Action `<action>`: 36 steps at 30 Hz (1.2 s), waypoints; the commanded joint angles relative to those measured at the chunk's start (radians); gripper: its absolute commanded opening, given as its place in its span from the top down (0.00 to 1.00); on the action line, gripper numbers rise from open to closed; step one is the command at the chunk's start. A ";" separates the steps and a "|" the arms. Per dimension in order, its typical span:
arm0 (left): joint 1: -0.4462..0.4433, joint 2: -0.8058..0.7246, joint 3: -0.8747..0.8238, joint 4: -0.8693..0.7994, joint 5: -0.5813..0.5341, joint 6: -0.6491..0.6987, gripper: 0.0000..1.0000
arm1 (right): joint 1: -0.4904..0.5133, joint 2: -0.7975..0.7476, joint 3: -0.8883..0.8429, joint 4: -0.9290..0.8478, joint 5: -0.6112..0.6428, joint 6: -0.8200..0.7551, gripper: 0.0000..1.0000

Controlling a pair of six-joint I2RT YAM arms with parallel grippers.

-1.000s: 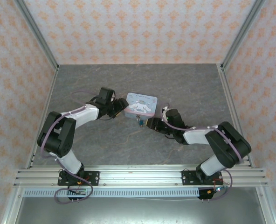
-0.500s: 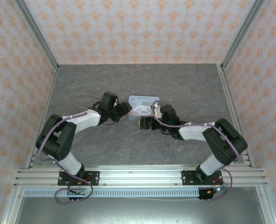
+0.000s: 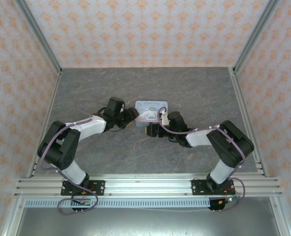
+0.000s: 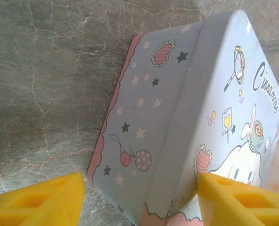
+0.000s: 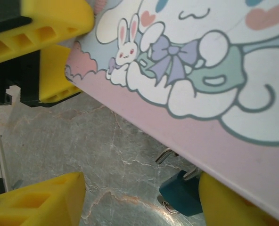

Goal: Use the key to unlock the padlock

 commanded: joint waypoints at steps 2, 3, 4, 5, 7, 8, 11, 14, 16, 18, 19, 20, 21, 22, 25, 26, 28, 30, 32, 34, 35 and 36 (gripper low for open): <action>-0.013 -0.003 -0.035 -0.098 -0.030 -0.007 0.36 | -0.014 0.013 -0.019 0.094 -0.018 -0.003 0.39; -0.012 -0.004 -0.034 -0.099 -0.030 -0.006 0.36 | -0.016 0.016 -0.019 0.095 -0.022 -0.004 0.40; -0.012 -0.006 -0.034 -0.099 -0.030 -0.006 0.36 | -0.020 0.017 -0.018 0.102 -0.027 -0.003 0.41; -0.013 -0.005 -0.033 -0.100 -0.030 -0.006 0.36 | -0.021 0.017 -0.020 0.108 -0.031 -0.003 0.43; -0.012 -0.005 -0.033 -0.099 -0.030 -0.006 0.36 | -0.022 0.018 -0.015 0.101 -0.032 -0.003 0.44; -0.014 -0.005 -0.033 -0.100 -0.030 -0.006 0.36 | -0.022 0.022 -0.010 0.088 -0.027 -0.006 0.44; -0.014 -0.003 -0.035 -0.098 -0.031 -0.008 0.36 | -0.023 0.030 -0.003 0.055 -0.004 -0.017 0.41; -0.014 -0.004 -0.034 -0.097 -0.031 -0.009 0.36 | -0.025 0.044 -0.006 0.070 -0.008 -0.015 0.40; -0.015 -0.003 -0.034 -0.097 -0.032 -0.010 0.36 | -0.024 0.061 -0.002 0.094 -0.023 -0.011 0.40; -0.016 -0.003 -0.033 -0.094 -0.031 -0.011 0.36 | -0.025 0.083 0.003 0.127 -0.044 -0.004 0.40; -0.016 -0.001 -0.033 -0.094 -0.031 -0.011 0.36 | -0.024 0.095 0.003 0.151 -0.053 0.001 0.40; -0.016 -0.001 -0.032 -0.093 -0.031 -0.011 0.36 | -0.024 0.105 0.002 0.175 -0.061 0.012 0.40; -0.016 0.000 -0.033 -0.093 -0.032 -0.012 0.36 | -0.024 0.110 -0.001 0.191 -0.062 0.017 0.42; -0.016 -0.002 -0.034 -0.094 -0.031 -0.012 0.36 | -0.025 0.110 -0.007 0.206 -0.060 0.019 0.43; -0.017 -0.001 -0.036 -0.093 -0.033 -0.014 0.36 | -0.028 0.103 -0.034 0.248 -0.053 0.019 0.48; -0.017 -0.001 -0.035 -0.093 -0.033 -0.012 0.36 | -0.030 0.100 -0.041 0.259 -0.055 0.019 0.49; -0.017 0.001 -0.034 -0.094 -0.033 -0.012 0.36 | -0.036 0.099 -0.051 0.276 -0.053 0.022 0.51; -0.018 0.003 -0.033 -0.092 -0.033 -0.013 0.36 | -0.039 0.103 -0.053 0.283 -0.053 0.026 0.55; -0.017 0.004 -0.032 -0.091 -0.031 -0.014 0.36 | -0.041 0.105 -0.051 0.283 -0.053 0.029 0.59; -0.017 0.005 -0.033 -0.091 -0.032 -0.014 0.36 | -0.042 0.108 -0.049 0.279 -0.052 0.032 0.63; -0.017 0.005 -0.033 -0.091 -0.032 -0.014 0.36 | -0.043 0.109 -0.047 0.275 -0.051 0.033 0.65; -0.018 0.004 -0.033 -0.091 -0.032 -0.013 0.36 | -0.043 0.110 -0.046 0.272 -0.050 0.034 0.67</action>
